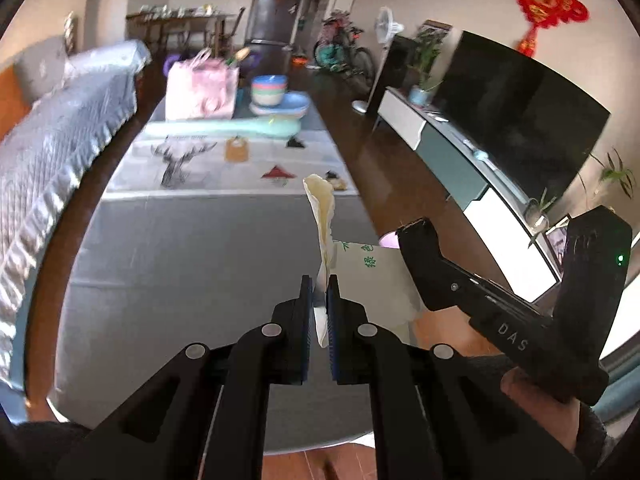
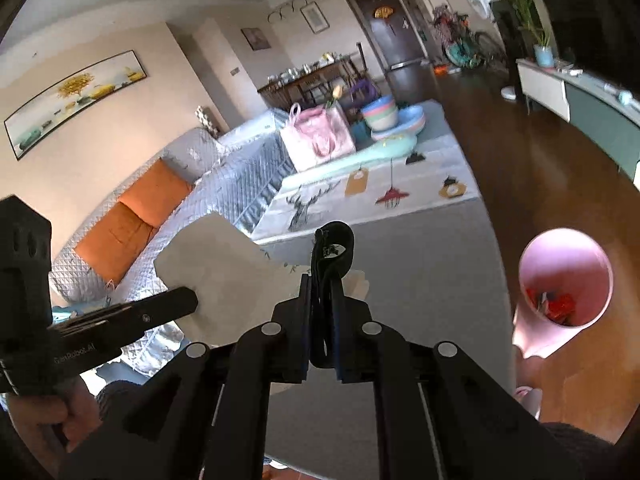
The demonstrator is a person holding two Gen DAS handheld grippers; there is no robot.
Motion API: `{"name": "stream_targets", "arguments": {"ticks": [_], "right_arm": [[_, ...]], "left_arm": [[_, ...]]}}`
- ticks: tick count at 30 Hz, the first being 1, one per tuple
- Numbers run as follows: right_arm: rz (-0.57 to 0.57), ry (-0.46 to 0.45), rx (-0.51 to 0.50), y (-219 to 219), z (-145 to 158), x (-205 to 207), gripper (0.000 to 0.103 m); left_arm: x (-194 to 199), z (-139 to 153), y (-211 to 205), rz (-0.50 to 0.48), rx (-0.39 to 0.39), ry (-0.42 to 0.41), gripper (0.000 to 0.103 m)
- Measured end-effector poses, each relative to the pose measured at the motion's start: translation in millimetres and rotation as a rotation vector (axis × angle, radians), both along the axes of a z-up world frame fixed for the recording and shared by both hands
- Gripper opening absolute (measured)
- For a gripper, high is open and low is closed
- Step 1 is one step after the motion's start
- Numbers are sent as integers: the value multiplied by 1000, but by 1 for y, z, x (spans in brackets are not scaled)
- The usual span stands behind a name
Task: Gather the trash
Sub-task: 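Carry the cream bag and black band over the pink bin with both grippers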
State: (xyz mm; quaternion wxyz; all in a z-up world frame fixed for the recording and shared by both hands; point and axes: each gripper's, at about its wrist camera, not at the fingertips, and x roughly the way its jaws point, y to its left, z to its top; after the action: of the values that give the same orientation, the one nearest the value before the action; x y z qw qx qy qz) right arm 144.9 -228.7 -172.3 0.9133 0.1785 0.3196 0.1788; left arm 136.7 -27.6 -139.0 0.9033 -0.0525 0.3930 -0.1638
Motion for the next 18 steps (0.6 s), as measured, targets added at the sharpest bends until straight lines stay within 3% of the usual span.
{"name": "stream_targets", "arguments": {"ticks": [12, 18], "right_arm": [[-10, -181, -9, -31, 73, -20, 10], [-39, -226, -14, -50, 78, -12, 9]], "left_arm": [[-9, 70, -56, -73, 98, -188, 7], [2, 82, -84, -71, 167, -259, 7]]}}
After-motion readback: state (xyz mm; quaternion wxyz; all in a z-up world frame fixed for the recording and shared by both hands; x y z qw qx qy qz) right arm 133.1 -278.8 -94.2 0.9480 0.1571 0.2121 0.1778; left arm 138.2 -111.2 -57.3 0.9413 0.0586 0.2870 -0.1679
